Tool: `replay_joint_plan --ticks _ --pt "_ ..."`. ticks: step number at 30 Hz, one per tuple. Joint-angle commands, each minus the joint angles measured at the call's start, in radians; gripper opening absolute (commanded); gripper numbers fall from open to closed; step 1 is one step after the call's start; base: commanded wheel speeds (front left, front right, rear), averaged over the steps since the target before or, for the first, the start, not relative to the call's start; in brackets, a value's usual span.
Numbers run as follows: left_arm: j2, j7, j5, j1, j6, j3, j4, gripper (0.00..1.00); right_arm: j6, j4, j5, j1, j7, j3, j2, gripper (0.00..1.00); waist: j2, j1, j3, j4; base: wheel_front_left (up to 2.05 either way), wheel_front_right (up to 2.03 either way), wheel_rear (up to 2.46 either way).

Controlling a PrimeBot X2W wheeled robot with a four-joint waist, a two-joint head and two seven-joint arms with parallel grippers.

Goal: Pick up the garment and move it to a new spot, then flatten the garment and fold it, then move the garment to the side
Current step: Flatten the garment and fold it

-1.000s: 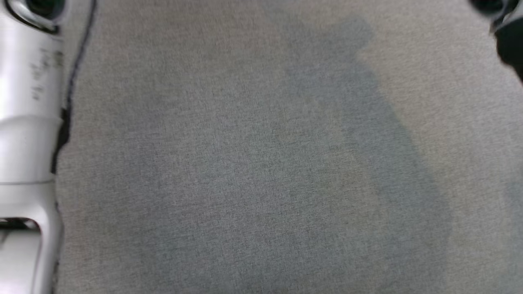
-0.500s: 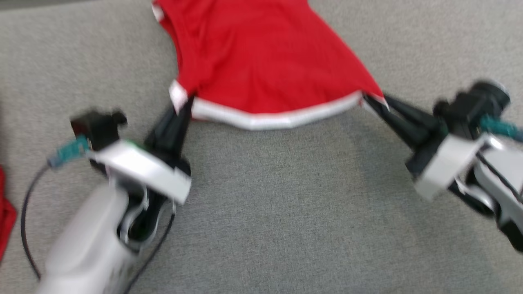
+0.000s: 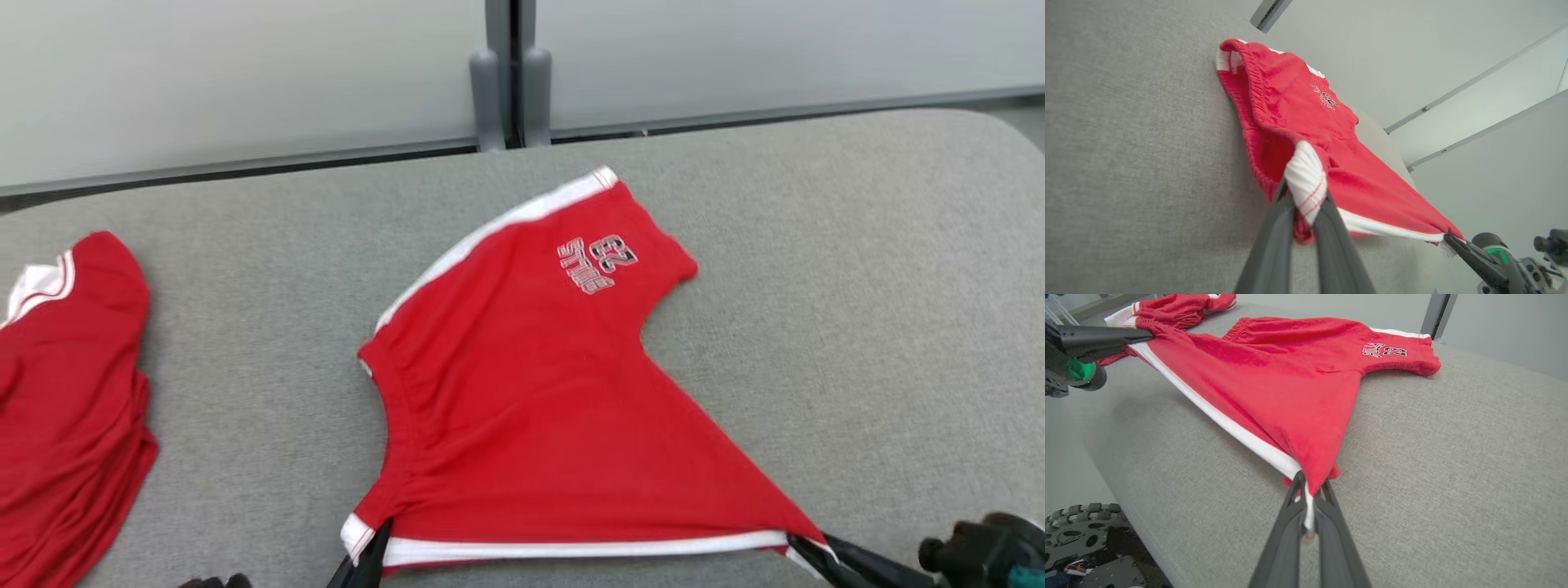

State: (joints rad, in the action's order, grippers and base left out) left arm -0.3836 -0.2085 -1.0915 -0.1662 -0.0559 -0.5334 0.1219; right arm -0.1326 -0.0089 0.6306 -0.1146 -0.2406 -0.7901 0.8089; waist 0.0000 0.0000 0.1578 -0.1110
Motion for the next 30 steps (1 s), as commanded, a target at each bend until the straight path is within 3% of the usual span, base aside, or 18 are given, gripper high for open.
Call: replay_joint_plan --ticks 1,5,9,16,22,30 --pt "-0.018 -0.013 -0.014 -0.023 -0.021 0.028 0.033 0.00 0.003 -0.032 0.003 0.053 0.023 0.057 0.019 0.00 0.0000 0.0000 -0.013 0.025 0.00 0.00 0.00" --pt "-0.024 0.008 -0.019 -0.036 -0.032 0.018 0.094 0.00 0.003 -0.117 -0.017 0.102 0.092 0.149 0.019 0.00 0.0000 0.0000 0.014 0.033 0.00 0.00 0.00" --pt "-0.007 0.063 -0.012 0.054 -0.038 -0.007 0.111 0.00 0.003 -0.171 -0.031 0.013 0.183 0.163 0.024 0.00 0.0000 0.0000 0.076 0.055 0.00 0.00 0.00" --pt "0.058 0.153 0.038 0.299 -0.051 -0.049 0.064 0.00 0.002 -0.162 0.061 -0.230 0.326 0.105 0.078 0.00 0.0000 0.0000 0.180 0.136 0.00 0.00 0.00" --pt "0.094 0.188 0.027 0.410 -0.074 -0.033 0.028 0.00 0.002 -0.121 0.110 -0.442 0.414 0.040 0.141 0.00 0.0000 0.0000 0.214 0.184 0.00 0.00 0.00" --pt "0.193 0.223 -0.028 0.585 -0.052 -0.012 -0.122 0.00 0.002 0.019 0.170 -0.766 0.517 -0.103 0.133 0.00 0.0000 0.0000 0.273 0.248 0.00 0.00 0.00"
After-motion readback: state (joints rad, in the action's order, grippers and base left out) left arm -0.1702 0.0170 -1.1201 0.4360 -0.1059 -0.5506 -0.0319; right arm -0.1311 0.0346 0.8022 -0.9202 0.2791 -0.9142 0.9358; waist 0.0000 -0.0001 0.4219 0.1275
